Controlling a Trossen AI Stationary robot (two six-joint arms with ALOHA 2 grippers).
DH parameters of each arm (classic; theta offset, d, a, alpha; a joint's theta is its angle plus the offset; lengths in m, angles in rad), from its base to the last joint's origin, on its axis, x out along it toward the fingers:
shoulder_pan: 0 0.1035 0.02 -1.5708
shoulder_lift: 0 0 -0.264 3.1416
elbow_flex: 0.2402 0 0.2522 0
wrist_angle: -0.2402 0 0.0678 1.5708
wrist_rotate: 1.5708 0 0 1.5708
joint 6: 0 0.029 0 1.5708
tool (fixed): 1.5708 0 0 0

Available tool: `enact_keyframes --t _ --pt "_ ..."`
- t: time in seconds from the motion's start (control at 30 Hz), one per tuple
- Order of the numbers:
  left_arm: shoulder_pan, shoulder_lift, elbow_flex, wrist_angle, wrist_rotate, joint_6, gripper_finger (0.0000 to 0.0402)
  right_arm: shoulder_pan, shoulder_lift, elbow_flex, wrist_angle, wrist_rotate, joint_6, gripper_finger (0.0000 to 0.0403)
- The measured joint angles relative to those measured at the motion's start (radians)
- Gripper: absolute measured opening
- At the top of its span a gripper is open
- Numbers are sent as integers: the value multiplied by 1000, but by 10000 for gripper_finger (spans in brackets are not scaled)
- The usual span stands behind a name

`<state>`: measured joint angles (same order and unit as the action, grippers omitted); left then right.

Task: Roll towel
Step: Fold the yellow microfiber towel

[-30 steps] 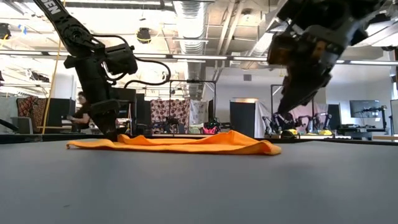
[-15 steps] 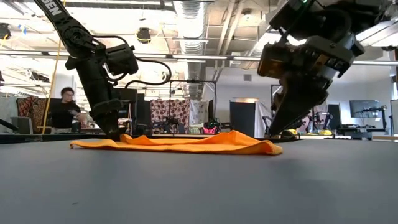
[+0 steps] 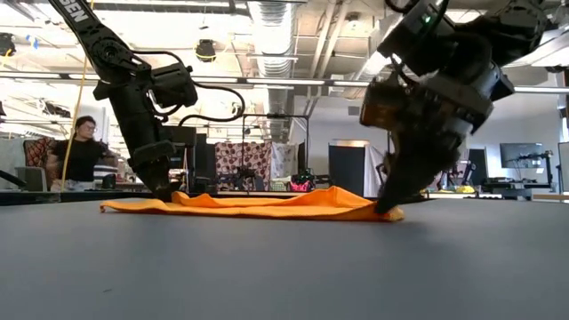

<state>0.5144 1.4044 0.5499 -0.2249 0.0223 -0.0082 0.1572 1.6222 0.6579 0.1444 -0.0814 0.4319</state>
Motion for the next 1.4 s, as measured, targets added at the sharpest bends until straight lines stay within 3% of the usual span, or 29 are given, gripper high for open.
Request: enact_keyframes --t 0.2,0.5,0.7,0.9,1.1,1.4 --pt "0 0 0 0 1 0 0 1 -1 7 -176 142 28 114" --pt "0 0 1 0 0 2 0 0 -8 6 -264 157 95 92" --pt "-1 0 1 0 0 -5 0 -4 -114 -3 -402 189 103 77" --pt "-1 0 1 2 -2 -19 0 -18 -277 -3 -549 304 111 68" --pt "-1 0 1 9 -2 -23 0 9 -300 -1 -438 291 82 67" --pt "-4 0 0 8 -4 -27 0 53 -129 -1 -224 265 57 92"
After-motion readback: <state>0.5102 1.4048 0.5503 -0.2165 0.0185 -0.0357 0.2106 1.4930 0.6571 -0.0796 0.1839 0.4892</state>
